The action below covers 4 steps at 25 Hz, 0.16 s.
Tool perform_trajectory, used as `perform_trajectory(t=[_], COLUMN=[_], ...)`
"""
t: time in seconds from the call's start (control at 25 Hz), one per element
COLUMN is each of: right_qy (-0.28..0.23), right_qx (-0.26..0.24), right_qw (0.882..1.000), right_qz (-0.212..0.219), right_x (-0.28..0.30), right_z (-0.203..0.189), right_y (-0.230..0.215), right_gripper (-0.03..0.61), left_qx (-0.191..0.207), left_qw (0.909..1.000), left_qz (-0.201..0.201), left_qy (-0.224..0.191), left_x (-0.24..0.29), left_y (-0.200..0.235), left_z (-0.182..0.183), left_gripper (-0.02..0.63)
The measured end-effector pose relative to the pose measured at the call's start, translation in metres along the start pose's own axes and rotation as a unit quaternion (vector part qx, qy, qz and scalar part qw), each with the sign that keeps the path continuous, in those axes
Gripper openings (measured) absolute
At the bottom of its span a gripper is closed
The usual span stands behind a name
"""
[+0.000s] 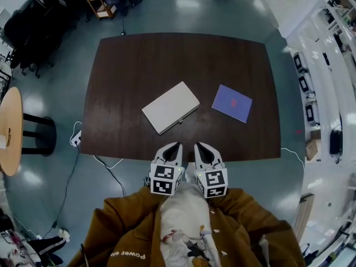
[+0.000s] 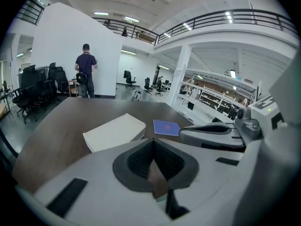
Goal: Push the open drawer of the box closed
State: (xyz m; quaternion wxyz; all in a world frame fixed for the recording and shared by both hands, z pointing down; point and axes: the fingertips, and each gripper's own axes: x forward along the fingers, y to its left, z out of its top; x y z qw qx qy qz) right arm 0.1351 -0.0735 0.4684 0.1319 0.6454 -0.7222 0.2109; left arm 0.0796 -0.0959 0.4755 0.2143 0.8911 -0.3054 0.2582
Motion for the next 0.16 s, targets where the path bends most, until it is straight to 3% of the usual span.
perform_trajectory(t=[0.16], right_qy=[0.001], right_qx=[-0.003], right_qw=[1.000], right_qz=[0.004], right_x=[0.0046], right_z=[-0.0007], right_y=[0.0006], right_gripper=[0.006], left_qx=[-0.002], left_qw=[1.0000], left_qz=[0.000], left_qy=[-0.002], left_x=[0.0028], left_y=[0.0024], left_z=[-0.0001], left_gripper=[0.006])
